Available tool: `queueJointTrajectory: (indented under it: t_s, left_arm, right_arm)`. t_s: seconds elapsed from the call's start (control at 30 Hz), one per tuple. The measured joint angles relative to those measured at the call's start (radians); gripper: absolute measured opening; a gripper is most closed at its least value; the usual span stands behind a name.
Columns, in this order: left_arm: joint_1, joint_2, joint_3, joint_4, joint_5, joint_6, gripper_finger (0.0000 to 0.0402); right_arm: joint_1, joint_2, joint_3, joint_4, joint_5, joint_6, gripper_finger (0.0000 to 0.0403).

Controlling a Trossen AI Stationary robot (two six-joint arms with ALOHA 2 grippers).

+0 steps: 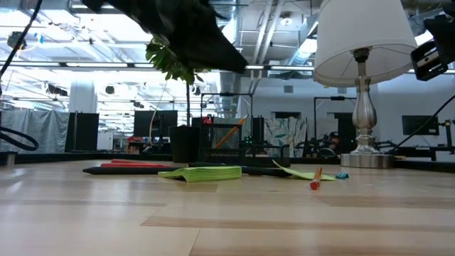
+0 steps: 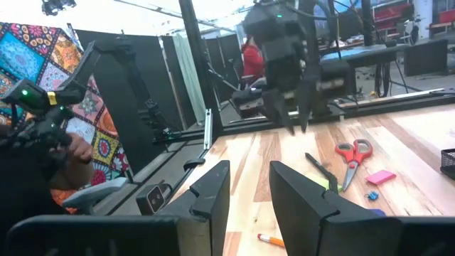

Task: Pick and place office supplies into organizer
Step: Put the orange pencil into the desk organizer

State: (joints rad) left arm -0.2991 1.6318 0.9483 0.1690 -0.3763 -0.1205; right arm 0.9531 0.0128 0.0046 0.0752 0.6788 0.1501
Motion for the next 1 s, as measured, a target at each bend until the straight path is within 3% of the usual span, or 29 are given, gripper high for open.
queueJointTrajectory:
  t_s: [0.17, 0.27, 0.6, 0.8, 1.0]
  left_arm:
    - [-0.085, -0.149, -0.134, 0.072, -0.302, -0.08, 0.0051]
    - [-0.133, -0.249, -0.257, 0.213, -0.382, -0.114, 0.0051]
    - [-0.228, -0.403, -0.582, 0.813, -0.367, 0.021, 0.0051]
    - [-0.233, -0.414, -0.628, 0.899, -0.24, 0.108, 0.0051]
    - [-0.233, -0.414, -0.628, 0.896, -0.192, 0.21, 0.0051]
  right_arm:
    - [0.0, 0.0, 0.0, 0.0, 0.0, 0.0, 0.0098]
    - [0.0, 0.0, 0.0, 0.0, 0.0, 0.0, 0.0098]
    - [0.0, 0.0, 0.0, 0.0, 0.0, 0.0, 0.0098]
    - [0.0, 0.0, 0.0, 0.0, 0.004, -0.047, 0.0098]
    - [0.0, 0.0, 0.0, 0.103, 0.064, -0.149, 0.0098]
